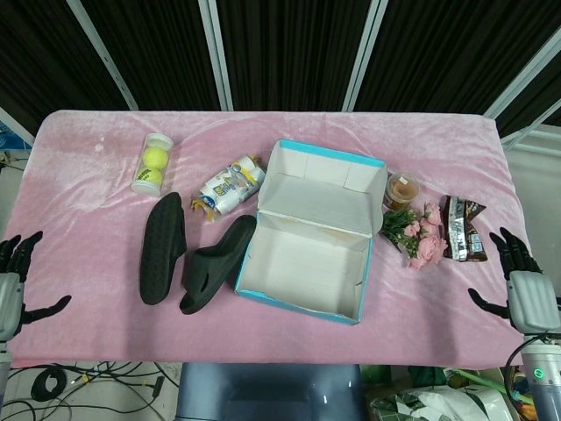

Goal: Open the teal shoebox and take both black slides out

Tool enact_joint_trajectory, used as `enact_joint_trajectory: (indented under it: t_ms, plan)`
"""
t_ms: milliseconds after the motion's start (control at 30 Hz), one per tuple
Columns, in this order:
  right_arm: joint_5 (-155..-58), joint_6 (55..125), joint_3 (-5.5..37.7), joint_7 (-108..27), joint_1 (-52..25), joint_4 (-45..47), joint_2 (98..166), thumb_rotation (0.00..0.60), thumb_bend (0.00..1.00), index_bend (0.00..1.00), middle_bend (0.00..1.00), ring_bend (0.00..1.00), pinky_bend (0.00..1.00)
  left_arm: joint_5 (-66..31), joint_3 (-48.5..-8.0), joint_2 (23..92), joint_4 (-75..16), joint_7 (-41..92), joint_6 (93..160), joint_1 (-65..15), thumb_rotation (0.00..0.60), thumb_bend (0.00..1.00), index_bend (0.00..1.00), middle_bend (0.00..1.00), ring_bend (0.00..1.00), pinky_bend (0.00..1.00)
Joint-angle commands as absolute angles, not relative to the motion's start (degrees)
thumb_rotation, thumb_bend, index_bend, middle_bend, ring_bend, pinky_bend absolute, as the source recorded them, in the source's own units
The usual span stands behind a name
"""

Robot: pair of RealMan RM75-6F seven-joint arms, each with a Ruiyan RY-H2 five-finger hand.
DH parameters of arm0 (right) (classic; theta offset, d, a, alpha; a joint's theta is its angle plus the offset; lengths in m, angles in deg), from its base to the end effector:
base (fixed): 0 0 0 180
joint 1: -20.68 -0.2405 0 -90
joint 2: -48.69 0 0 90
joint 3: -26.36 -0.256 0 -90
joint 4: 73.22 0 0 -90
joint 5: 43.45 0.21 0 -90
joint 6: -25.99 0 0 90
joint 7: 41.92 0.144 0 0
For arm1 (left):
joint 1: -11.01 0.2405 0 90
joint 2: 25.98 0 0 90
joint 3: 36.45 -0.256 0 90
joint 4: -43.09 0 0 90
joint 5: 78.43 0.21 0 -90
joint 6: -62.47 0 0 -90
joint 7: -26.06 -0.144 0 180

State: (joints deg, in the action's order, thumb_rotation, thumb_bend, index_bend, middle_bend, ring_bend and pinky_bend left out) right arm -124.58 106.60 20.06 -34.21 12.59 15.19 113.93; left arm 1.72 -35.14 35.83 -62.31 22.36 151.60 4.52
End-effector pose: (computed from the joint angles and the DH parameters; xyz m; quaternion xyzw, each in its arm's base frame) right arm -0.3220 -0.2125 0.1635 0.5592 -0.4214 0.4164 0.5799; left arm -0.2766 0.1791 0.1629 -0.5429 -0.4287 -0.4203 0.5872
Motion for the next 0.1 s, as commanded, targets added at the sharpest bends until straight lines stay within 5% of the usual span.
enact_joint_trajectory:
  t_ms: [33, 100]
  plan:
    - [-124.33, 108.36, 20.18, -36.62, 13.75, 16.97, 113.28, 0.6, 0.13, 0.0, 0.0, 0.0, 0.21, 4.85, -37.42, 34.8, -62.47, 24.52, 152.92, 6.51, 0.6, 0.0, 0.08, 0.14, 0.0, 0.0]
    - [-124.37, 109.32, 20.31, -37.7, 14.35, 17.59, 113.24, 0.6, 0.13, 0.0, 0.0, 0.0, 0.21, 6.77, -38.55, 34.31, -62.58, 26.36, 153.6, 7.51, 0.6, 0.0, 0.08, 0.14, 0.0, 0.0]
